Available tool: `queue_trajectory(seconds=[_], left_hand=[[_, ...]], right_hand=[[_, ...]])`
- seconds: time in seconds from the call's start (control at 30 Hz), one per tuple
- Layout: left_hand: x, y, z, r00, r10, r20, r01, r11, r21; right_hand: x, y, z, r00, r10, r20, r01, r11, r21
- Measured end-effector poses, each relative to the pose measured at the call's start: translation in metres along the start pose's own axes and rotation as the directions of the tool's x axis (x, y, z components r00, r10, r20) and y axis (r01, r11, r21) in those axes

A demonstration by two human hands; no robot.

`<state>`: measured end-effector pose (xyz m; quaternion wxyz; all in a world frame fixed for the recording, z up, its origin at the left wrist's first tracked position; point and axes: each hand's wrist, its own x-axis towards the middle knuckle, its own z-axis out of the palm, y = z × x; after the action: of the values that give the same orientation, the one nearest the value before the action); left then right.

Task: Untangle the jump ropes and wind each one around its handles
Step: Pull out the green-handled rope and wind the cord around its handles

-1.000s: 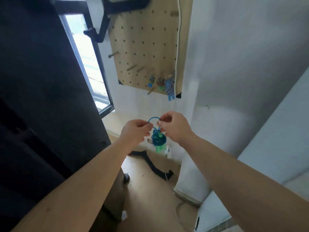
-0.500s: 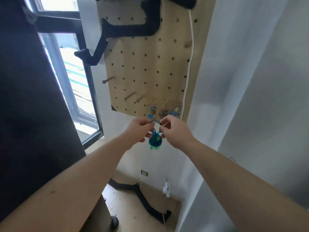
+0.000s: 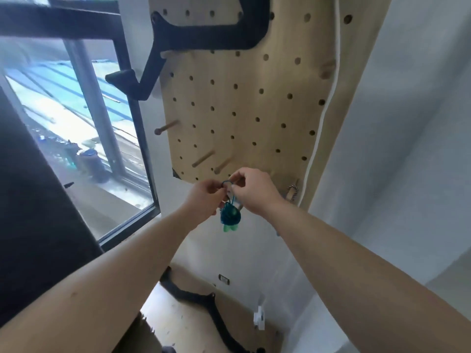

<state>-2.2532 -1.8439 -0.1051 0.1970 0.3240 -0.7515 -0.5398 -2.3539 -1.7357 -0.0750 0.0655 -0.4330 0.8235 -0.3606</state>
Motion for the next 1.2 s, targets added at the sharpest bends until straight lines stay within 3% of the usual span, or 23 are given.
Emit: queue_trajectory(seconds=[0.17, 0.37, 0.5, 0.67, 0.93, 1.2], left_hand=[[0.056, -0.006, -0.007, 0.989, -0.077, -0.124, 0.069, 0.995, -0.071], [0.115, -0.018, -0.011, 0.976, -0.034, -0.215, 0.056, 0.994, 0.096], [0.142, -0.029, -0.012, 0.980, -0.016, -0.197, 0.076, 0.951, 0.300], [0.170, -0.031, -0.009, 0.991, -0.030, -0.133, 0.077, 0.928, 0.364], [0.177, -0.035, -0.013, 0.980, -0.042, -0.192, 0.085, 0.972, 0.221], [0.117, -0.036, -0.025, 0.985, -0.074, -0.155, 0.098, 0.983, 0.153]], right_hand=[[0.063, 0.011, 0.017, 0.992, -0.003, 0.127, -0.003, 0.999, 0.045], [0.123, 0.025, 0.034, 0.989, 0.027, 0.144, -0.023, 0.999, -0.029], [0.148, 0.034, 0.047, 0.981, 0.067, 0.181, -0.043, 0.990, -0.135], [0.168, 0.044, 0.058, 0.986, 0.101, 0.132, -0.076, 0.980, -0.186], [0.176, 0.051, 0.056, 0.989, 0.144, 0.019, -0.139, 0.975, -0.174], [0.126, 0.033, 0.043, 0.990, 0.142, -0.021, -0.144, 0.972, -0.188]])
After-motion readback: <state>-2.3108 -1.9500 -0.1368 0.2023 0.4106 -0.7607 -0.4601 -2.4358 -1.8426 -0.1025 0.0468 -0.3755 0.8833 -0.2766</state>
